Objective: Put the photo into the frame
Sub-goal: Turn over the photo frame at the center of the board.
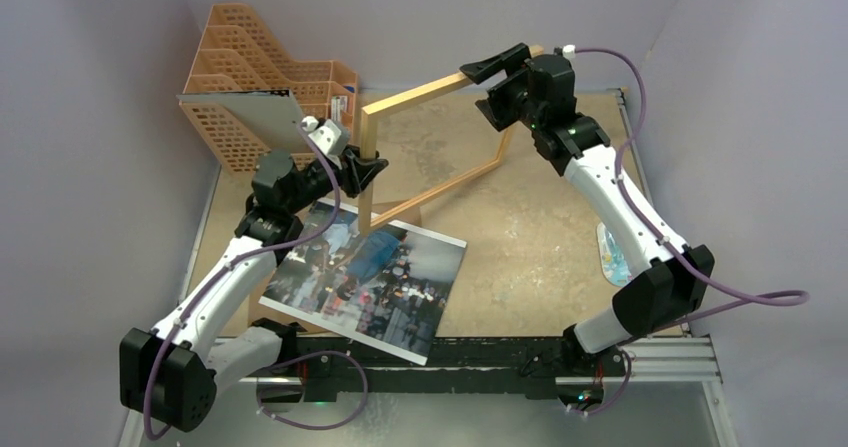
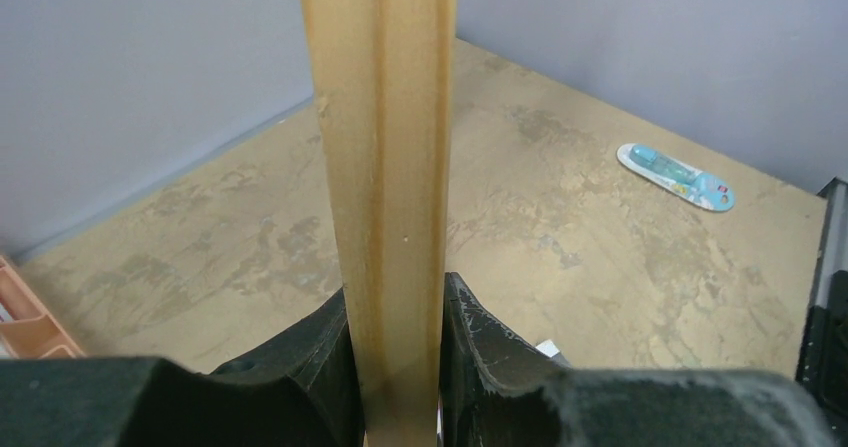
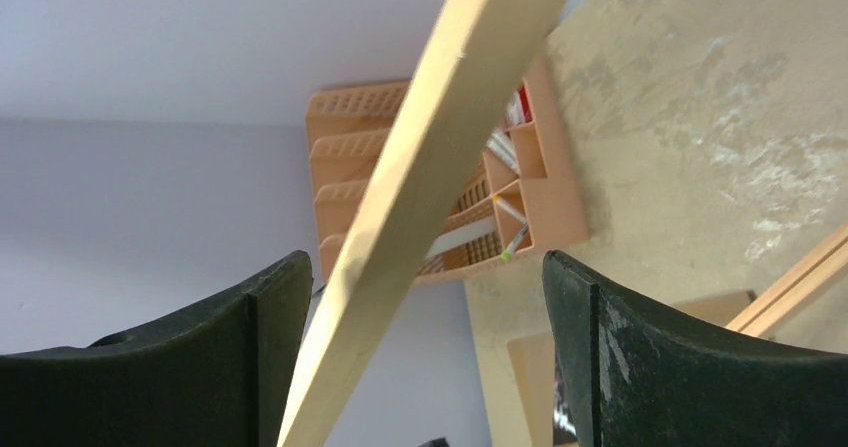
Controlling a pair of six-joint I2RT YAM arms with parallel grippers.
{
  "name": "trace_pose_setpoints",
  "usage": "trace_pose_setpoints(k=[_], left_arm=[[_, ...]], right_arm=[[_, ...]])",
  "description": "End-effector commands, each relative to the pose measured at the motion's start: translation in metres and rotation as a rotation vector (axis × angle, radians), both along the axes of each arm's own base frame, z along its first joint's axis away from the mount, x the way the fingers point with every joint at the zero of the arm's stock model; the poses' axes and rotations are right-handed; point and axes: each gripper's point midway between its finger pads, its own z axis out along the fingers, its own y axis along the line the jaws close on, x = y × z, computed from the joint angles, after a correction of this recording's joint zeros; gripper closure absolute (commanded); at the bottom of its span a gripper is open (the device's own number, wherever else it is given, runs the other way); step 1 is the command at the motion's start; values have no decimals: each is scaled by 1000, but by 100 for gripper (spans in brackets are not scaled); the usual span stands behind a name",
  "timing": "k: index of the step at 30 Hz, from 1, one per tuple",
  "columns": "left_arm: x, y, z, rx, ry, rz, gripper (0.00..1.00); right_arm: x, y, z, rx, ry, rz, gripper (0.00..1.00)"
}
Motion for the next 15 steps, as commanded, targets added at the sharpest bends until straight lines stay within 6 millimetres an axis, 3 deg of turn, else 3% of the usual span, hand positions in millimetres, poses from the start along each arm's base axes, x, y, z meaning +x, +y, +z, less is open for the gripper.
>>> trace_pose_setpoints(k=[1, 8, 15], left_arm=[[-4, 5, 28, 58, -221, 6, 100], [-4, 16, 24, 154, -306, 73, 100], [-11, 14, 16, 215, -350, 32, 100]], right_arm=[[-6, 13, 31, 36, -51, 121, 14], [-6, 22, 24, 36, -23, 187, 23], [-14, 25, 11, -14, 15, 237, 19]])
